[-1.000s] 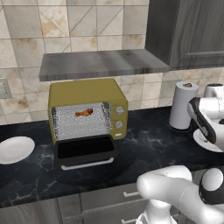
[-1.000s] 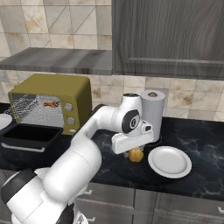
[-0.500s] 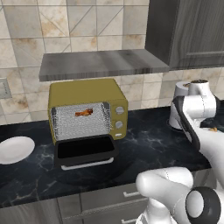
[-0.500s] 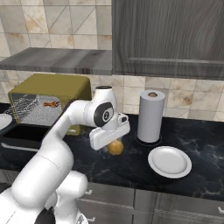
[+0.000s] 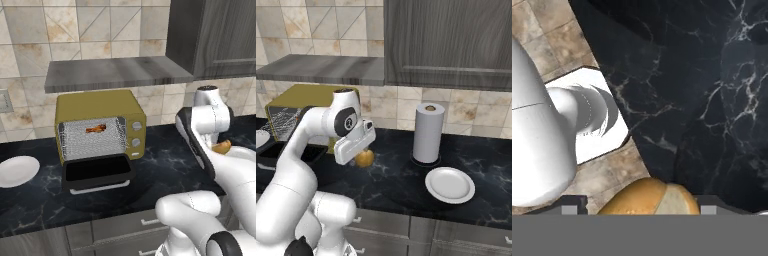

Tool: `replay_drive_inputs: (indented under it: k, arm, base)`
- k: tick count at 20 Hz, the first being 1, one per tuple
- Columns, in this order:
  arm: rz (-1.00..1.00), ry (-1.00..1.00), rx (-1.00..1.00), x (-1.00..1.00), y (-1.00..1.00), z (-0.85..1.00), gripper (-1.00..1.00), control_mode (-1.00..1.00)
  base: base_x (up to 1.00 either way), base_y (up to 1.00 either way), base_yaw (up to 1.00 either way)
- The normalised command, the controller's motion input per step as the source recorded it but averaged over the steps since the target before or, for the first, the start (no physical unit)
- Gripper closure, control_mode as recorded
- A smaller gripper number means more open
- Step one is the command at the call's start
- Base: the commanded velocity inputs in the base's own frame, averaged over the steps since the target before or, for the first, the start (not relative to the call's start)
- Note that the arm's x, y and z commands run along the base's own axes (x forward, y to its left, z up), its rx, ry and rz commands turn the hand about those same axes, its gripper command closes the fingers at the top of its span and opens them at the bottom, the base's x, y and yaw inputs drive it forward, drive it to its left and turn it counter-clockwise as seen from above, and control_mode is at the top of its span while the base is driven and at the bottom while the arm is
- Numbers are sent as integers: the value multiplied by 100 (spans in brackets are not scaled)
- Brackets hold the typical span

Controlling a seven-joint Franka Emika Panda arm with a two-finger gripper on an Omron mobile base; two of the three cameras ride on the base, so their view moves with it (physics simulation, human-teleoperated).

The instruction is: Open the toaster oven door. Place the hotdog bun on the top rack in the toaster oven and place the chicken drumstick on the bottom rack.

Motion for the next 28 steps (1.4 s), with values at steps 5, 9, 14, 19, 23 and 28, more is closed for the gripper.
replay_drive_inputs:
  k: [5,9,14,19,23,28]
  arm:
    - [20,0,6,7,77,28,100,-100]
    - [17,0,13,15,71,24,100,-100]
    - [14,0,15,19,71,22,100,-100]
    - [13,0,12,20,74,18,100,-100]
    - [10,-3,10,24,74,14,100,-100]
    - [3,-13,10,30,66,9,100,-100]
  base:
    - [0,0,0]
    - [0,0,0]
    - [0,0,0]
    - [0,0,0]
    - [0,0,0]
    - [0,0,0]
